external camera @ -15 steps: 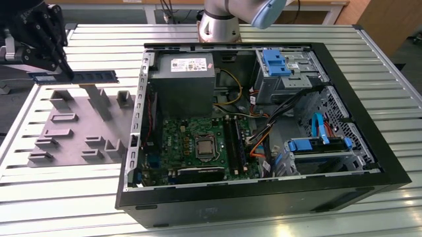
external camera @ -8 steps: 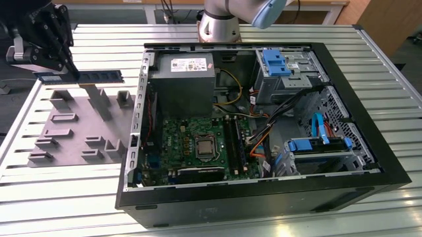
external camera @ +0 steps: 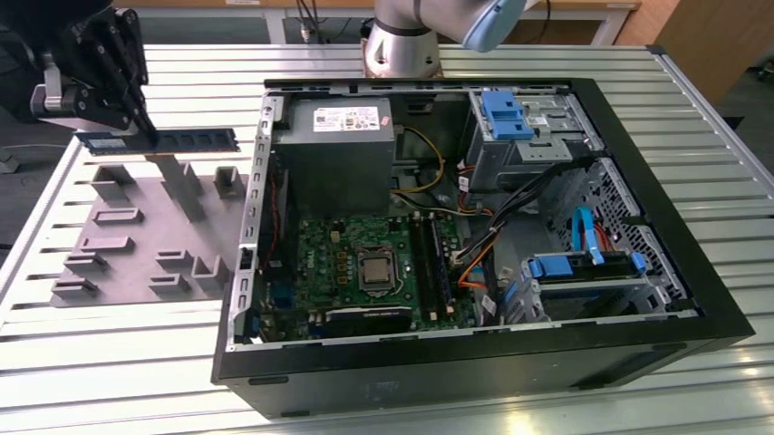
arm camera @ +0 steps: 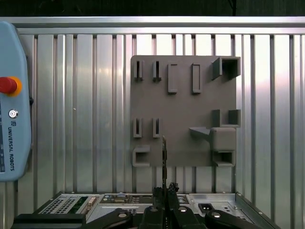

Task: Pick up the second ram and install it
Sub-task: 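Pick up the second ram and move it above second insertion slot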

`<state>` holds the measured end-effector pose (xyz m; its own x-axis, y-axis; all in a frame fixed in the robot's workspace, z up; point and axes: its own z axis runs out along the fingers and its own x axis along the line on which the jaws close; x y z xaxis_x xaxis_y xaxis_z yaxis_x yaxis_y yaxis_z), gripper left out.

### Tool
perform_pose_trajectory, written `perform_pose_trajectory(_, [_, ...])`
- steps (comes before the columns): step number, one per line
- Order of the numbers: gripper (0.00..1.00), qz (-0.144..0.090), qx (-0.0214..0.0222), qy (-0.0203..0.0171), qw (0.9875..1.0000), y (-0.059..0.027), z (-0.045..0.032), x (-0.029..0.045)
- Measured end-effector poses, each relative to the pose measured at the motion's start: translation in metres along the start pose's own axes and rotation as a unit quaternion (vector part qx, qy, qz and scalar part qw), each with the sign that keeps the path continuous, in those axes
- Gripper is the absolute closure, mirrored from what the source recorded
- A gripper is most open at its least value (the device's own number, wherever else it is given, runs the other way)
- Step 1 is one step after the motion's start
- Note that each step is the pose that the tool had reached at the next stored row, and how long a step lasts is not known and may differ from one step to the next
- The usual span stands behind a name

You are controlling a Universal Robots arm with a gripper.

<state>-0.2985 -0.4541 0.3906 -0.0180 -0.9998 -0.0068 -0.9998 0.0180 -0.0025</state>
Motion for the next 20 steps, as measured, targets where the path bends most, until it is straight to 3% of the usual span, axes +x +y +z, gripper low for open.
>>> perform_pose_trajectory(20, [0.86,0.000,0.0000,0.0000,1.0000,-0.0260,0.0001,-0.0005])
